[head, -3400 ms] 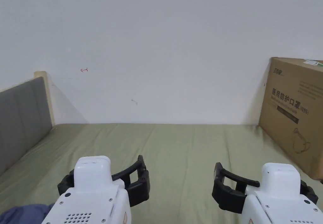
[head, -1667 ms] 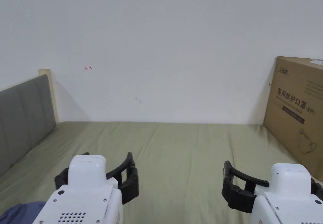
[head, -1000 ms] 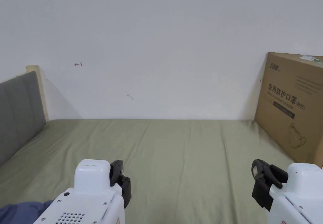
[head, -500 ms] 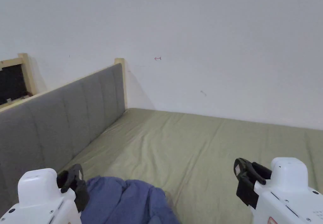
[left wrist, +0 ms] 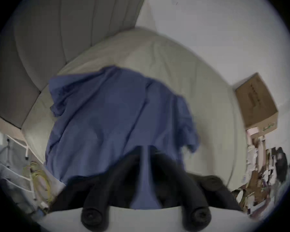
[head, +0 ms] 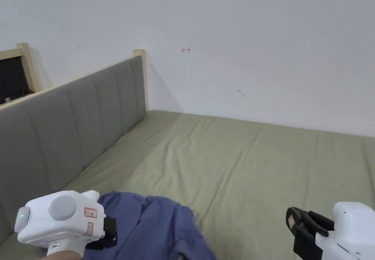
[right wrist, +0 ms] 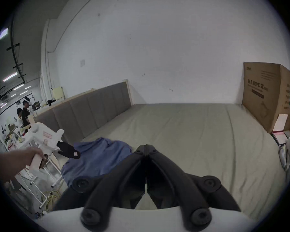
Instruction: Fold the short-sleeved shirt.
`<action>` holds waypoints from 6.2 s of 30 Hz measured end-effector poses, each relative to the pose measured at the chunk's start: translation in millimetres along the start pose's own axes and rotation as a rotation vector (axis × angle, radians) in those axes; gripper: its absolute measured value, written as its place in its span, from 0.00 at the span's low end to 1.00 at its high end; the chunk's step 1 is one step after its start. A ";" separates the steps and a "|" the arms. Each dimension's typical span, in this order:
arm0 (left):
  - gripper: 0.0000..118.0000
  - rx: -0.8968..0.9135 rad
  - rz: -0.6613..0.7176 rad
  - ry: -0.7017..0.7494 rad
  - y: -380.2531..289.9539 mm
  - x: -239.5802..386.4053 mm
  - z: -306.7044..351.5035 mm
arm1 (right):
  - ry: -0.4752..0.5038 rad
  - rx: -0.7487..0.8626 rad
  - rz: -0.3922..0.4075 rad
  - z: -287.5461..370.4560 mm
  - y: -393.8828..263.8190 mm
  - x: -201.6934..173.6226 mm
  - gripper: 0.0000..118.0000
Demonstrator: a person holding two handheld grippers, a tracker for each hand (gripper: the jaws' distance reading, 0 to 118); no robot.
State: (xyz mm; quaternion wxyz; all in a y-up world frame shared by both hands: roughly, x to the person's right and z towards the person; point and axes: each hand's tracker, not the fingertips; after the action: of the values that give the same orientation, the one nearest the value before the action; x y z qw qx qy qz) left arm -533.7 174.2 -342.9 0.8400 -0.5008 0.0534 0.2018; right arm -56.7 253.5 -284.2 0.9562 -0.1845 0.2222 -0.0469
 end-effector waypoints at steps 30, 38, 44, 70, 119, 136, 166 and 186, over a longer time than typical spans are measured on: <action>0.01 0.188 -0.249 0.150 -35.3 -10.2 -6.2 | -0.024 -0.127 -0.086 -9.7 -30.6 37.0 0.00; 0.01 0.588 -0.433 0.015 -9.7 92.7 160.2 | -0.065 -0.003 -0.127 35.1 -6.0 61.7 0.00; 0.01 0.691 -0.608 -0.192 -20.1 220.8 238.4 | -0.142 0.113 -0.194 86.7 16.7 90.7 0.00; 0.93 -0.496 -0.137 -0.438 -87.7 358.4 -97.0 | -0.345 0.034 -0.281 138.7 -29.8 174.1 0.00; 0.37 -0.135 -0.247 -0.229 -7.8 234.7 -62.4 | -0.338 0.219 -0.115 115.6 -7.5 104.5 0.00; 0.09 0.049 -0.500 -0.216 -100.7 256.6 -109.3 | -0.284 -0.051 -0.139 -10.4 -1.0 186.4 0.00; 0.09 0.502 -0.368 -0.121 -19.8 169.2 61.3 | -0.243 -0.408 -0.205 -20.7 103.3 279.5 0.04; 0.09 0.815 -0.464 -0.041 209.5 306.7 156.2 | -0.502 0.042 0.010 -29.4 371.7 223.6 0.04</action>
State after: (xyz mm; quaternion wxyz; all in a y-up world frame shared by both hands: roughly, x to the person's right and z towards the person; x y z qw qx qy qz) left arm -353.5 484.0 -527.2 0.9920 -0.1247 -0.0018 -0.0188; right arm 133.7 550.1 -538.7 0.9853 -0.1694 -0.0224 0.0005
